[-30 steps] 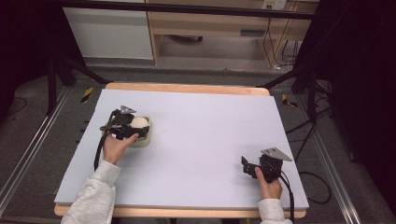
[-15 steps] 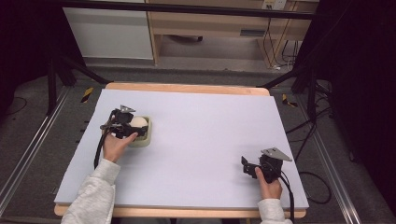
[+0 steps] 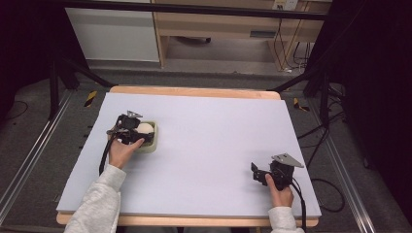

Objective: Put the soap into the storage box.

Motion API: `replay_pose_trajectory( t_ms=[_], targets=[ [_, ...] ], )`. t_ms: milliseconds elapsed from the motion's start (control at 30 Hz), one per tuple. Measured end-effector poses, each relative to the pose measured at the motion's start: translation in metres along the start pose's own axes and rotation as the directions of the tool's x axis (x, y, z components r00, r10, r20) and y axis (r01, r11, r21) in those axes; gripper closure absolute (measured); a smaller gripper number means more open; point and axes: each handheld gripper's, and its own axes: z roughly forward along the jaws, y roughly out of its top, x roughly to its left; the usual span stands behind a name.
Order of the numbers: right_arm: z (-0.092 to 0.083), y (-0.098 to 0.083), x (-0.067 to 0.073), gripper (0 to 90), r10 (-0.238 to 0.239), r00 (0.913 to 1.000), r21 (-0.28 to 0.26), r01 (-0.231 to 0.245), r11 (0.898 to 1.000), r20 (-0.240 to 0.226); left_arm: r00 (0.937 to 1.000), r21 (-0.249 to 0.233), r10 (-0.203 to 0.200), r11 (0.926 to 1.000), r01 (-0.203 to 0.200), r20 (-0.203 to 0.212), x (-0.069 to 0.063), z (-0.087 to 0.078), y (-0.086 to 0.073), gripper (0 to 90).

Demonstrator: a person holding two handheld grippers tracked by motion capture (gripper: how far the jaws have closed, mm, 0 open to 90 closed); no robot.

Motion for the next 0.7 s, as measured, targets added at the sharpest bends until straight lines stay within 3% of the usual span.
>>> replay_pose_trajectory(
  t_ms=[700],
  targets=[
    [-0.0001,0.0000,-0.0001,3.9,0.001,1.0000,-0.001,-0.001,1.000,0.000,1.0000,0.019,0.001,0.9998,-0.001,-0.006,-0.0006,0.0056,-0.0043,24.0]
  ],
)
